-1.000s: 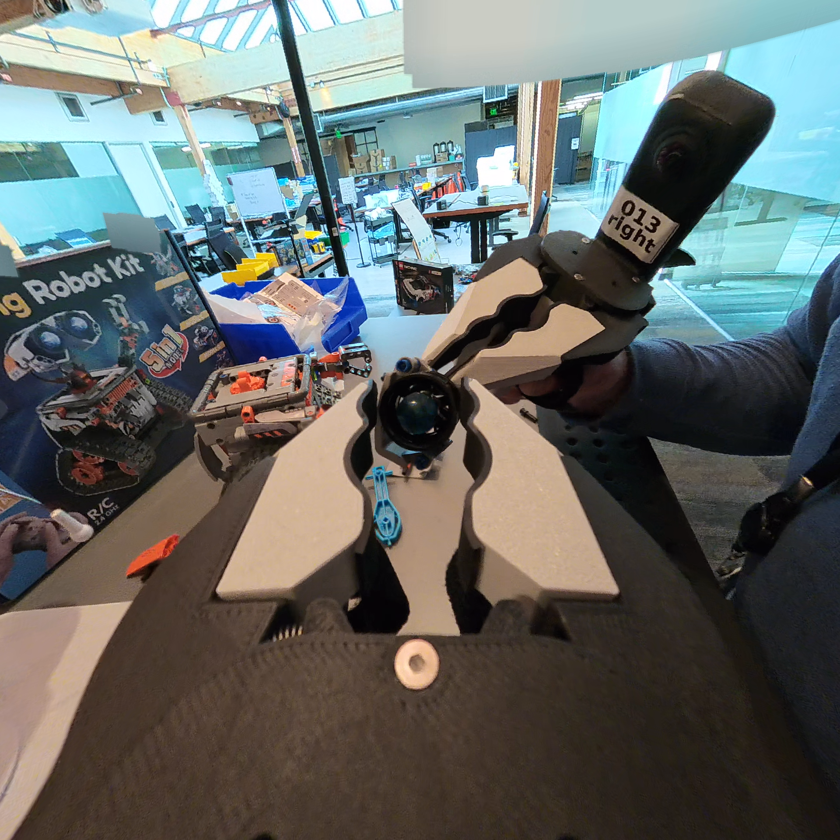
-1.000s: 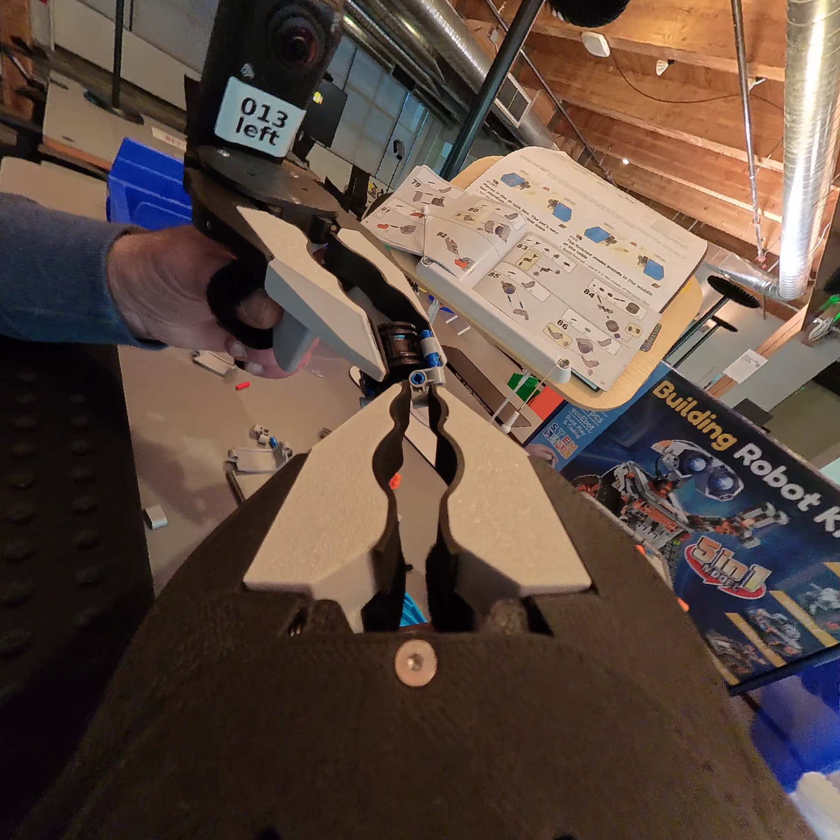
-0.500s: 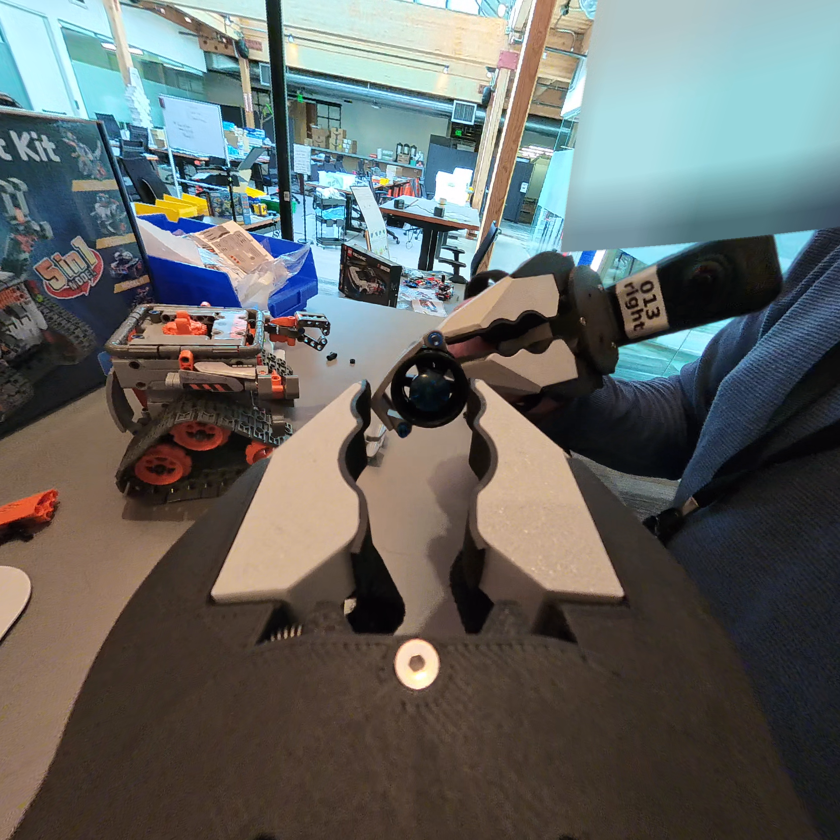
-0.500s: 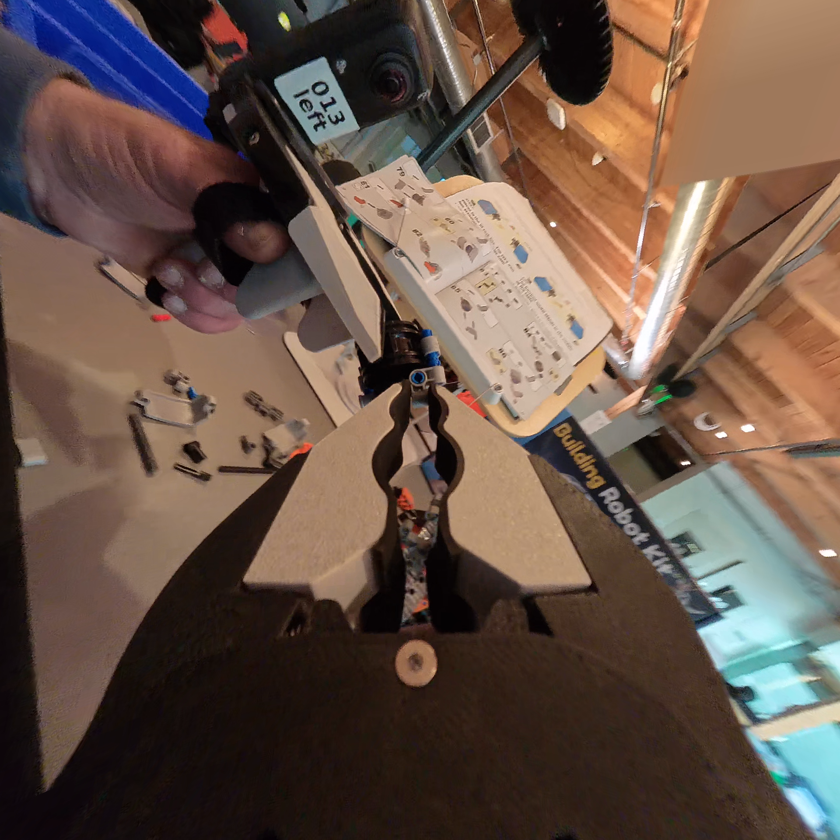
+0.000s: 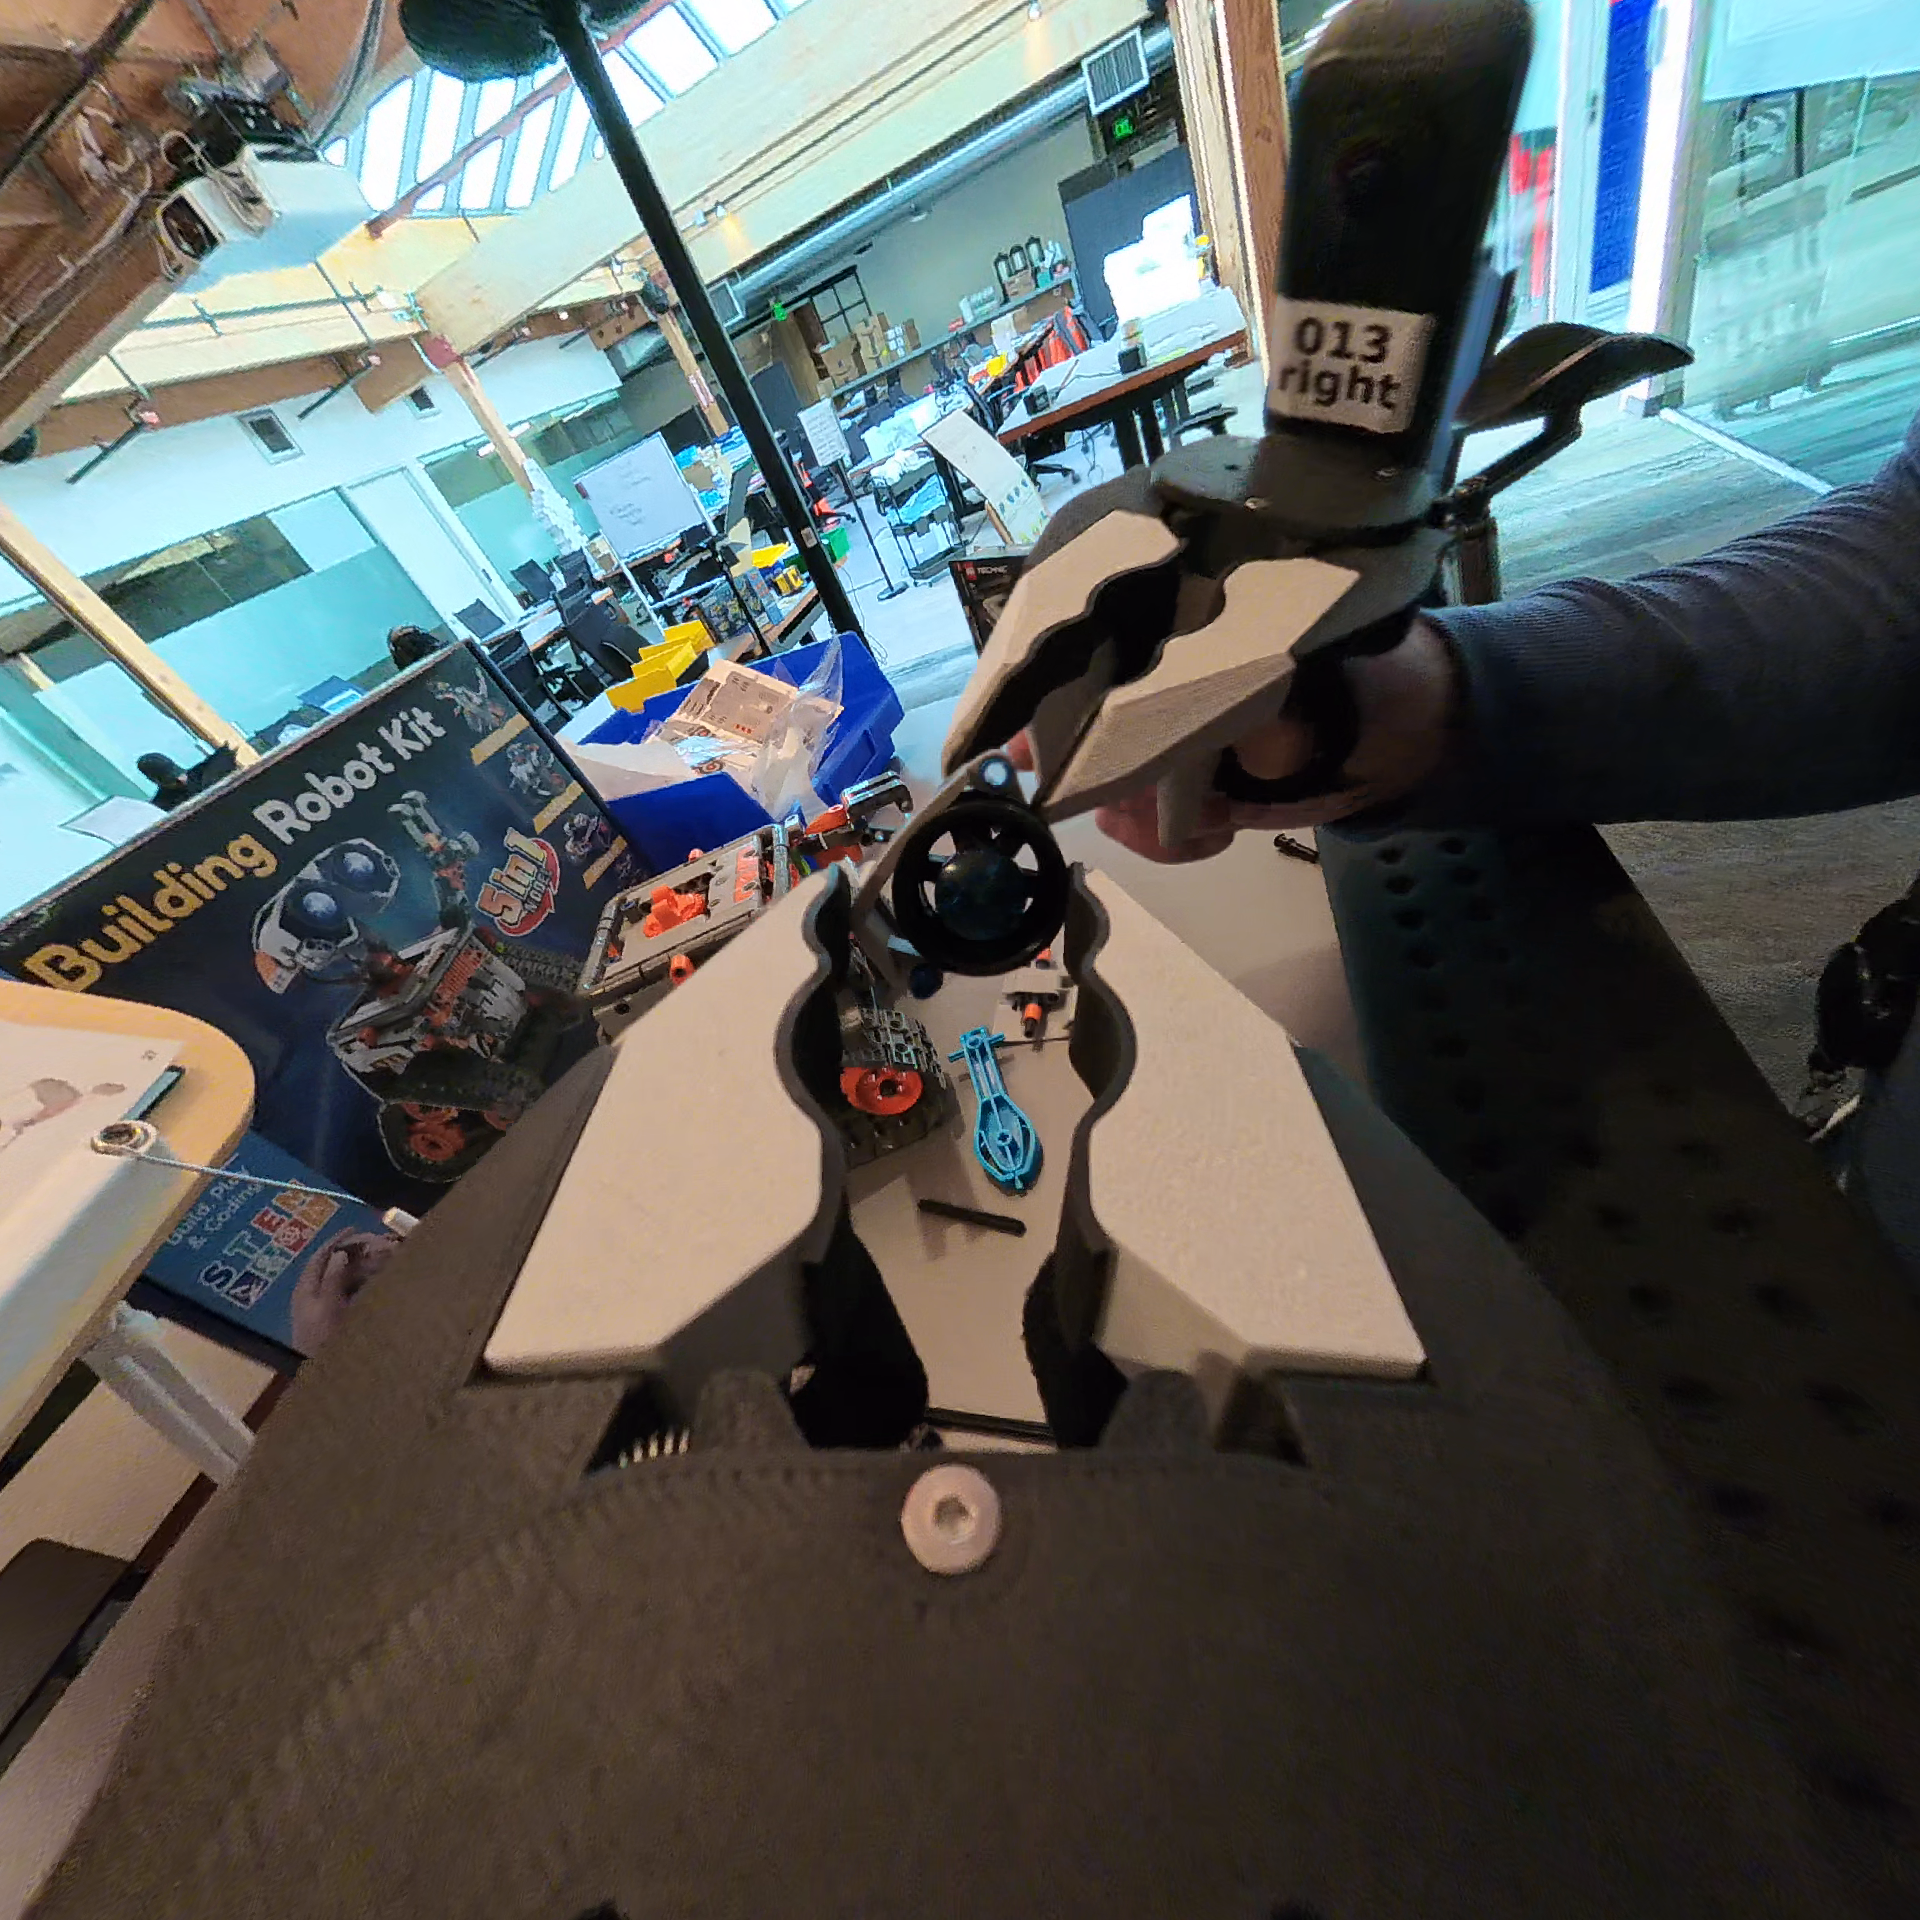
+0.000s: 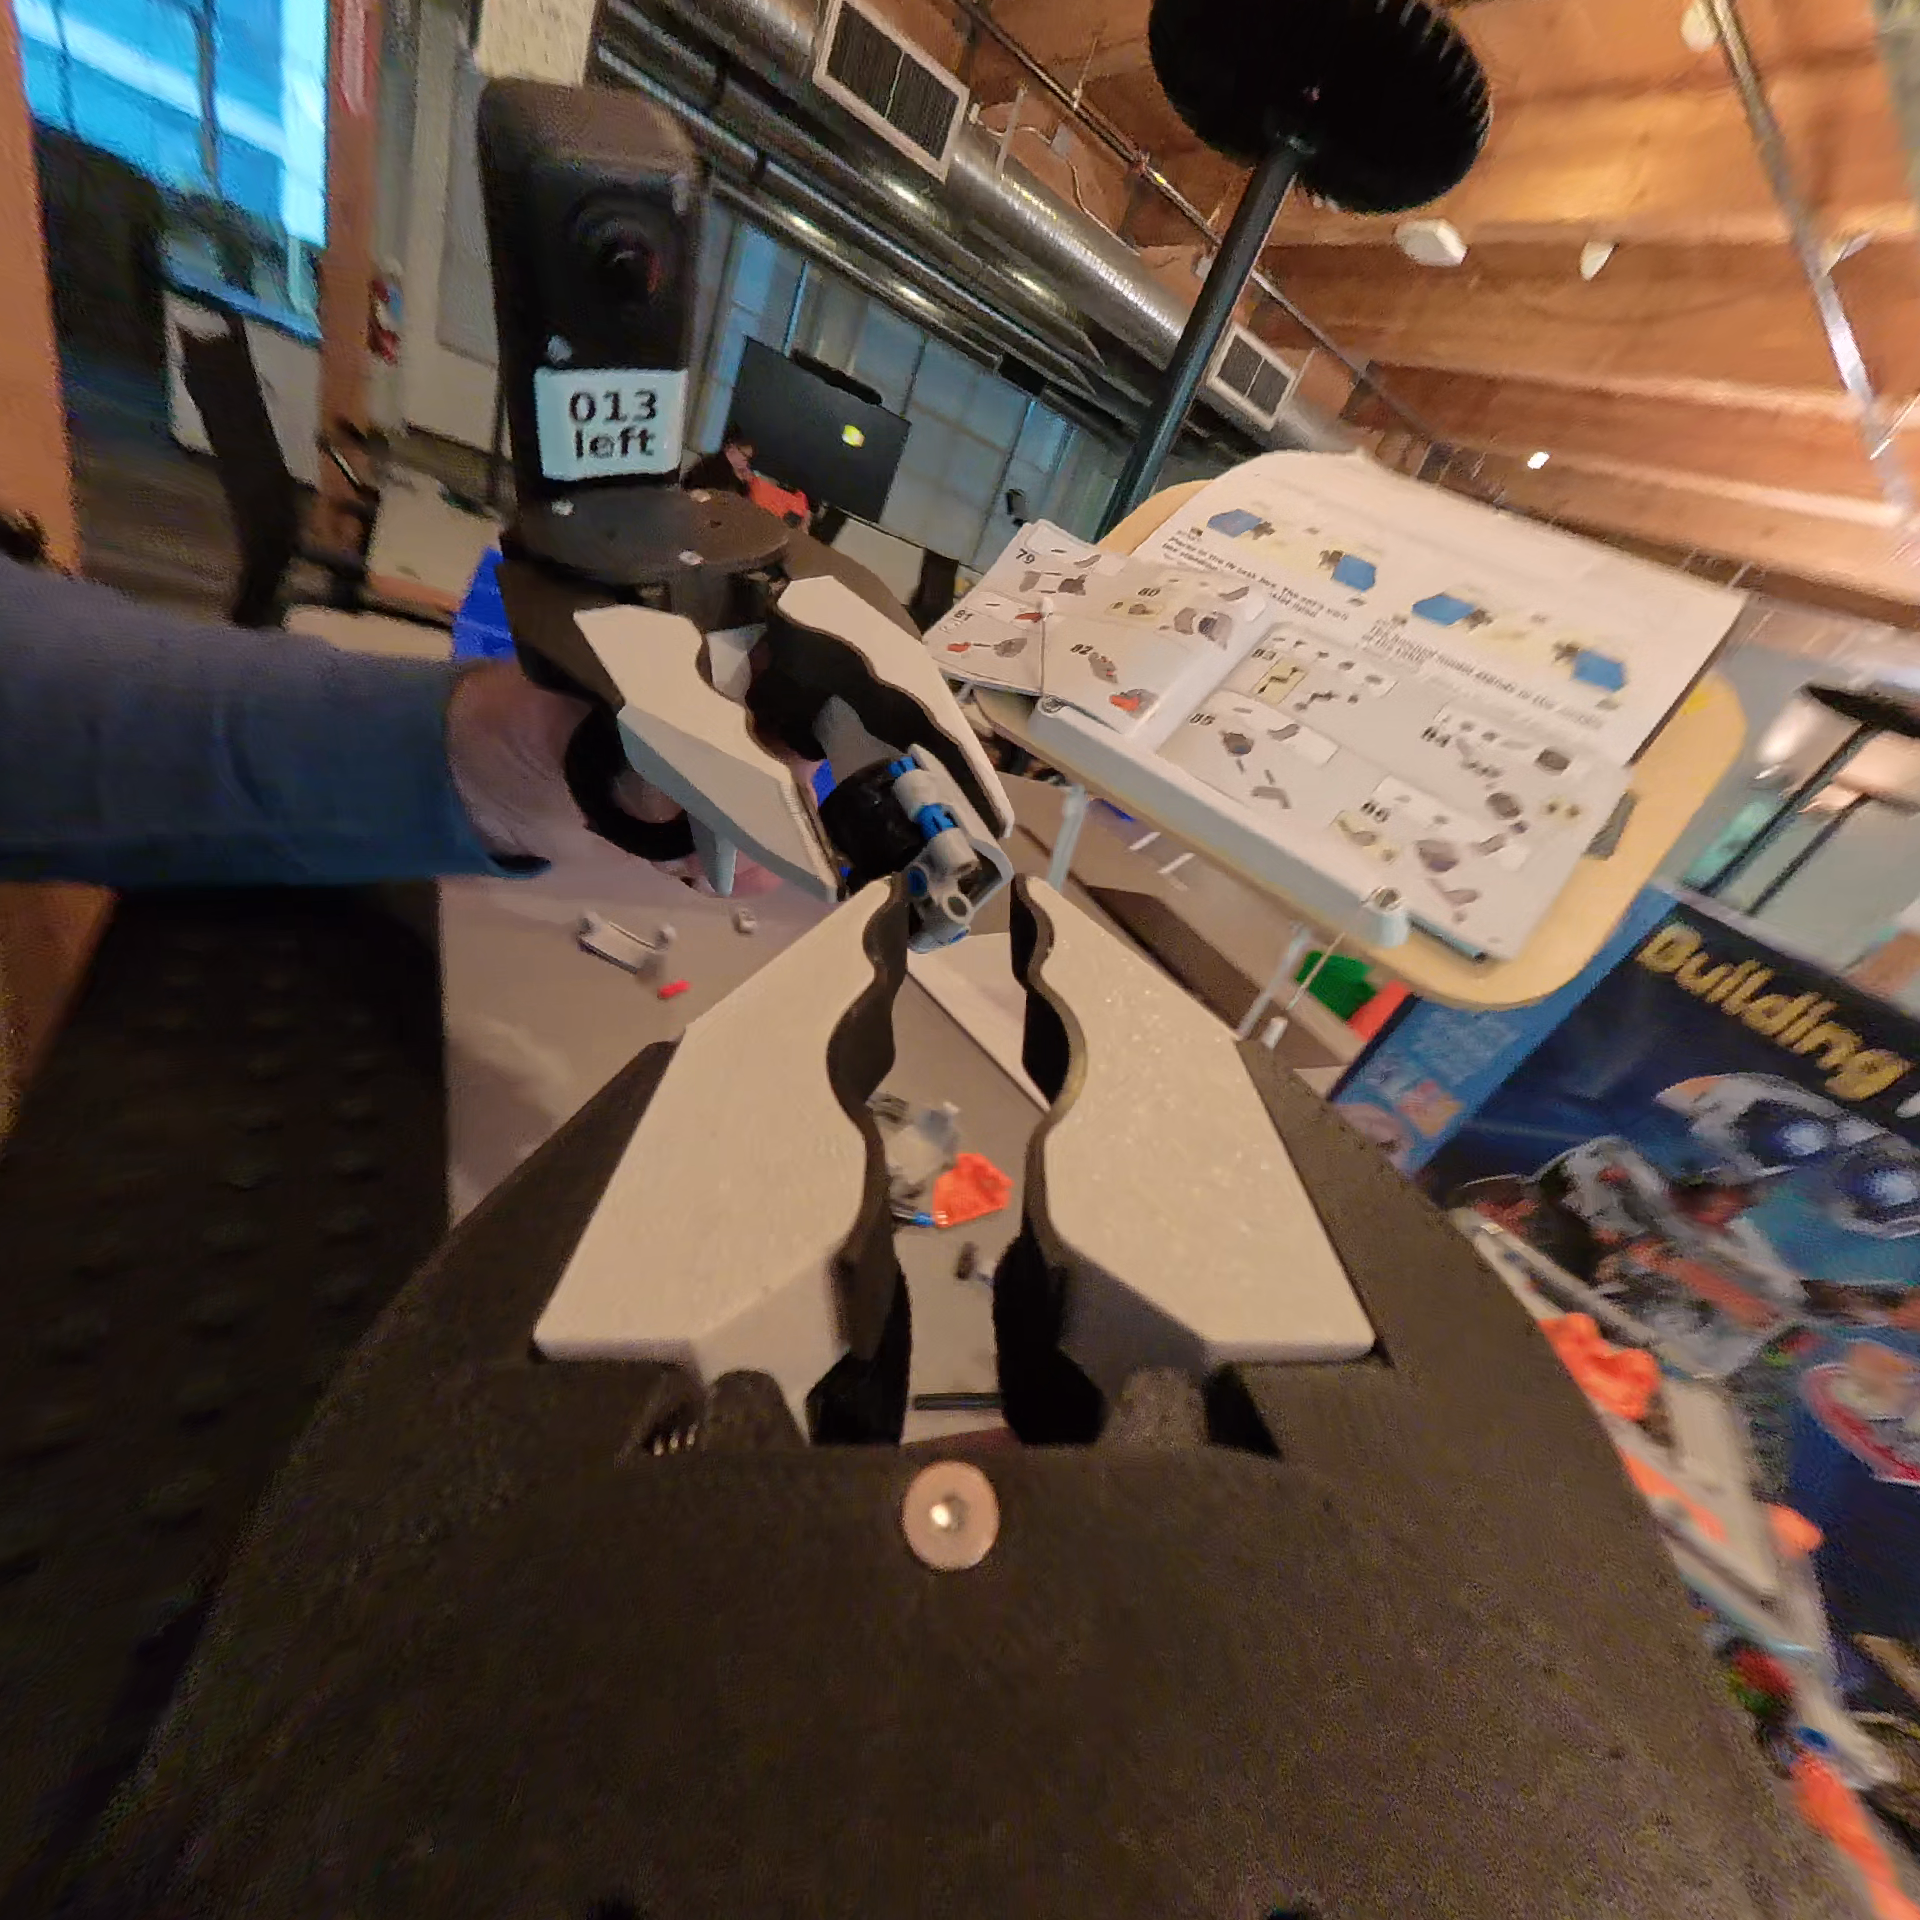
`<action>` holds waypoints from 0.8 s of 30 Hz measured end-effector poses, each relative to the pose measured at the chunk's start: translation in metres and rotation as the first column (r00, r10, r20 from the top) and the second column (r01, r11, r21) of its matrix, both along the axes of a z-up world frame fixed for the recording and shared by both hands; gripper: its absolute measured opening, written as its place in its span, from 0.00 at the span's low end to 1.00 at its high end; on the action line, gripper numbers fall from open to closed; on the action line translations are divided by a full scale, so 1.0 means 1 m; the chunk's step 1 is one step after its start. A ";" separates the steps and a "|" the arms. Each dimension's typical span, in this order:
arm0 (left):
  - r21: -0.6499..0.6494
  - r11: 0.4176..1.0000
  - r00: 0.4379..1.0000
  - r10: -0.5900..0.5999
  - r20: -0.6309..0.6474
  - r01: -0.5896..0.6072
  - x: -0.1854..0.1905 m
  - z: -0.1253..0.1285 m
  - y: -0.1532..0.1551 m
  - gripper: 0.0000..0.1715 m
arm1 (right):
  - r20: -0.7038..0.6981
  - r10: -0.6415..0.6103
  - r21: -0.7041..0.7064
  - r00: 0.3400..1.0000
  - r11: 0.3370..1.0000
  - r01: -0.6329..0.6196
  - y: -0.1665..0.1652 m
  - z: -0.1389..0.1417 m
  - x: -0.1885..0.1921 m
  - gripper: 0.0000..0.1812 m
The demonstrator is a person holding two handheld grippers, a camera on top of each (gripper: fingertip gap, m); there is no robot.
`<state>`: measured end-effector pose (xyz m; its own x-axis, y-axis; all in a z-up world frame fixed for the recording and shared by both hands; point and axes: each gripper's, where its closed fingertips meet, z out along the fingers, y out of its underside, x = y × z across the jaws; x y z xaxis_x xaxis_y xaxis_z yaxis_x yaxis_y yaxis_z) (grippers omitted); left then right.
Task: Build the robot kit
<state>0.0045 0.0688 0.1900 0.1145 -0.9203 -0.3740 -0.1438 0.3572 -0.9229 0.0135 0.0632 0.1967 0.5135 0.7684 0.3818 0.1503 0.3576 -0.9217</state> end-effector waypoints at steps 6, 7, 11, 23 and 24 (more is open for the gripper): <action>-0.022 0.999 0.997 -0.030 0.072 0.032 -0.002 0.011 -0.003 0.22 | -0.147 0.162 -0.241 0.976 0.951 -0.194 -0.001 0.001 -0.006 0.08; -0.038 0.999 0.996 -0.033 0.084 0.036 -0.003 0.012 -0.002 0.22 | -0.167 0.178 -0.255 0.970 0.942 -0.217 -0.001 0.003 -0.007 0.06; -0.104 0.993 0.993 -0.050 0.108 0.061 -0.002 0.009 0.001 0.22 | -0.140 0.185 -0.271 0.973 0.938 -0.217 0.002 -0.003 -0.011 0.06; -0.260 0.965 0.997 0.000 0.077 0.020 -0.005 -0.008 0.017 0.24 | 0.158 0.033 -0.028 0.987 0.999 -0.029 0.014 -0.010 -0.018 0.05; -0.268 0.963 0.997 0.006 0.083 0.016 -0.007 -0.008 0.019 0.24 | 0.182 0.022 -0.003 0.983 1.000 -0.022 0.016 -0.010 -0.019 0.05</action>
<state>-0.0021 0.0875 0.1818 0.1298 -0.9862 -0.1031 -0.0622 0.0957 -0.9935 -0.0059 0.0787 0.1863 0.4181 0.7792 0.4670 0.3077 0.3622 -0.8798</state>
